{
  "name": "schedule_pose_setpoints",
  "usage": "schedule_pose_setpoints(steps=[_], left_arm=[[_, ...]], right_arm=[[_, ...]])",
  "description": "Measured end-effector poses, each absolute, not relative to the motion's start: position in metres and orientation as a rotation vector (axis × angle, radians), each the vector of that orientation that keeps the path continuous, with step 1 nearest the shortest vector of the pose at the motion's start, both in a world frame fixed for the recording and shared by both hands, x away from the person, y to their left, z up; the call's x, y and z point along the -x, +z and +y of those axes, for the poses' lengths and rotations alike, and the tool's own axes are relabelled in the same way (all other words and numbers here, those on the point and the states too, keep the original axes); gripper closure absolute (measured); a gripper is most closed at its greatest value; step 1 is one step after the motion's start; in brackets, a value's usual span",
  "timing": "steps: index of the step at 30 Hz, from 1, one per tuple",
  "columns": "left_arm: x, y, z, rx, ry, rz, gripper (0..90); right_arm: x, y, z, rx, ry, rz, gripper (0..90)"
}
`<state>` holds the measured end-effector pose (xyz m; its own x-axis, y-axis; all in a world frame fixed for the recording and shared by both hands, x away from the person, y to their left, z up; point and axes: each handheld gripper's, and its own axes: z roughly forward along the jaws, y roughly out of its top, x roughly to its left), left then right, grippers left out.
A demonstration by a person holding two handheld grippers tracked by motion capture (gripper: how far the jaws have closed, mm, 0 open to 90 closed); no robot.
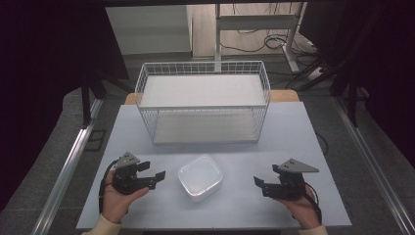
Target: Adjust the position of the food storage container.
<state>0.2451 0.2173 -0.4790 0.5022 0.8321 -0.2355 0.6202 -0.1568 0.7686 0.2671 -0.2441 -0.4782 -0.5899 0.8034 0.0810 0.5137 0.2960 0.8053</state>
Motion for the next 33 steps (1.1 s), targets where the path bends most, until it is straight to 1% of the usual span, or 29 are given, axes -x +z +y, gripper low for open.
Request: schedule_pose_setpoints(steps=[8,27,31,33], left_arm=[[-0.2446,-0.4790,0.2173,-1.873,0.295,1.207,25.4],[-0.2451,-0.4773,0.2199,-1.866,0.292,1.212,25.9],[-0.2463,-0.4765,0.2213,-1.867,0.284,1.211,28.3],[-0.2500,-0.4696,0.2207,-1.869,0.280,1.190,31.0]], right_arm=[[-0.2669,-0.4770,-0.2454,-1.190,1.184,2.234,19.8],[-0.2680,-0.4790,-0.2465,-1.206,1.156,2.233,20.6],[-0.2681,-0.4788,-0.2467,-1.206,1.157,2.231,20.8],[-0.2683,-0.4781,-0.2473,-1.221,1.160,2.225,20.9]])
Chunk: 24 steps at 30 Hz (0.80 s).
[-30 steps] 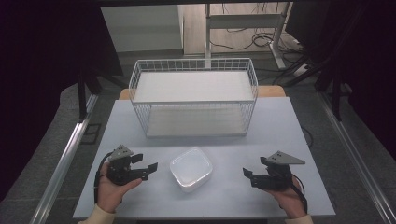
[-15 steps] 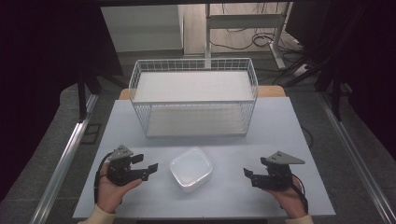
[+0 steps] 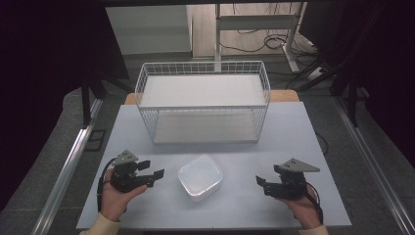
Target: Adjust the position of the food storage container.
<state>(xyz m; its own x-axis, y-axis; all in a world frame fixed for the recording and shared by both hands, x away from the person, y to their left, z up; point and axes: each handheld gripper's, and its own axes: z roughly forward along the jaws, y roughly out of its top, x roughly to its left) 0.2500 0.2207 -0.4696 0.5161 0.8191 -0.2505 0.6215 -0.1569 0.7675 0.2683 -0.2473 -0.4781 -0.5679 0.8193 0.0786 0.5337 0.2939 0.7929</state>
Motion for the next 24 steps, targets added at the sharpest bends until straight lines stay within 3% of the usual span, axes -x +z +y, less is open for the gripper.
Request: schedule_pose_setpoints(steps=[7,18,21,23,24], left_arm=[[-0.261,-0.451,0.215,-1.892,0.276,1.153,39.6],[-0.284,-0.453,0.197,-1.993,0.230,1.131,52.7],[-0.294,-0.457,0.193,-2.027,0.215,1.128,63.9],[-0.296,-0.458,0.192,-2.032,0.205,1.129,66.3],[-0.298,-0.460,0.190,-2.038,0.188,1.133,73.4]], right_arm=[[-0.268,-0.473,-0.248,-1.237,1.174,2.201,21.2],[-0.268,-0.472,-0.249,-1.245,1.174,2.197,21.3],[-0.269,-0.474,-0.249,-1.249,1.163,2.206,21.3],[-0.269,-0.474,-0.249,-1.253,1.161,2.206,21.3],[-0.269,-0.475,-0.249,-1.259,1.154,2.208,21.3]])
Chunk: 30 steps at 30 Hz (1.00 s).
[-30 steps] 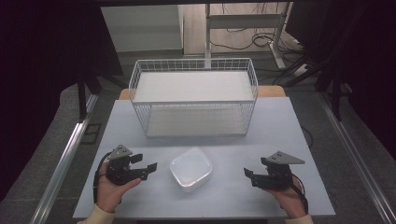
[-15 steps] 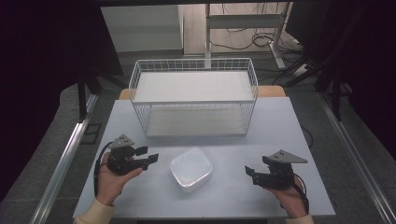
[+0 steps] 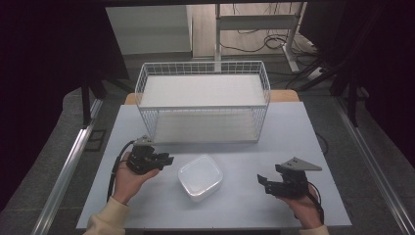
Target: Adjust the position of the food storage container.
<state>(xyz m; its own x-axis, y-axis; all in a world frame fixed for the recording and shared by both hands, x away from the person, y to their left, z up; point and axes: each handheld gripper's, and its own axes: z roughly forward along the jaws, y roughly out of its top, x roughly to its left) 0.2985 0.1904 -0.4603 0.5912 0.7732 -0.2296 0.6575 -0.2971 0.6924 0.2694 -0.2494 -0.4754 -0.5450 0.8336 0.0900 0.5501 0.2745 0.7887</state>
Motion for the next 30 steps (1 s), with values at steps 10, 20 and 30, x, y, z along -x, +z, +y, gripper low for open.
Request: schedule_pose_setpoints(steps=[10,20,30], left_arm=[[-0.309,-0.474,0.180,-2.113,0.119,1.128,89.6],[-0.311,-0.491,0.173,-2.149,0.071,1.131,89.6],[-0.306,-0.492,0.168,-2.170,0.057,1.119,89.6]], right_arm=[[-0.269,-0.475,-0.247,-1.253,1.149,2.214,21.3],[-0.269,-0.476,-0.246,-1.250,1.128,2.220,21.3],[-0.268,-0.476,-0.247,-1.252,1.124,2.218,21.3]])
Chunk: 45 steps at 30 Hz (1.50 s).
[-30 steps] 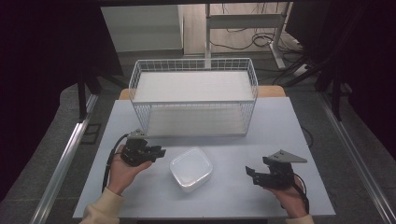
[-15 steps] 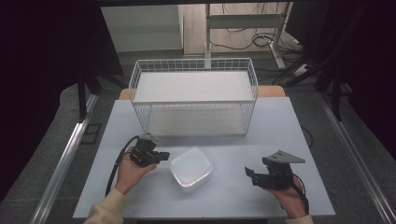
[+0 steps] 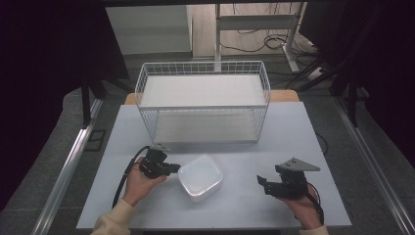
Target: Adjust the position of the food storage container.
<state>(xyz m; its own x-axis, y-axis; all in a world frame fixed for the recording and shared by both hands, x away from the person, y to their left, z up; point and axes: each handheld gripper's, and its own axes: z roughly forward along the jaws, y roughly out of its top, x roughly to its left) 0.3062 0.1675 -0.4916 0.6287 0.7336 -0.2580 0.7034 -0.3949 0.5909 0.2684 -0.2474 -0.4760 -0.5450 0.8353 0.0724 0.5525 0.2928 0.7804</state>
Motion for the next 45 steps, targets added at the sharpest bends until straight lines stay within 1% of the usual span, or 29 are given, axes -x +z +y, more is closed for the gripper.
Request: schedule_pose_setpoints(steps=[12,17,35,42,45], left_arm=[[-0.299,-0.491,0.160,-2.204,0.041,1.088,89.5],[-0.294,-0.492,0.158,-2.203,0.007,1.075,89.5],[-0.276,-0.491,0.143,-2.240,-0.031,1.007,89.4],[-0.268,-0.492,0.140,-2.226,-0.074,1.002,89.4],[-0.264,-0.495,0.136,-2.229,-0.121,1.010,89.3]], right_arm=[[-0.268,-0.477,-0.247,-1.252,1.117,2.219,21.3],[-0.269,-0.477,-0.248,-1.254,1.115,2.218,21.3],[-0.269,-0.478,-0.248,-1.252,1.108,2.219,21.3],[-0.269,-0.478,-0.248,-1.255,1.103,2.217,21.3],[-0.269,-0.478,-0.248,-1.256,1.098,2.219,21.3]])
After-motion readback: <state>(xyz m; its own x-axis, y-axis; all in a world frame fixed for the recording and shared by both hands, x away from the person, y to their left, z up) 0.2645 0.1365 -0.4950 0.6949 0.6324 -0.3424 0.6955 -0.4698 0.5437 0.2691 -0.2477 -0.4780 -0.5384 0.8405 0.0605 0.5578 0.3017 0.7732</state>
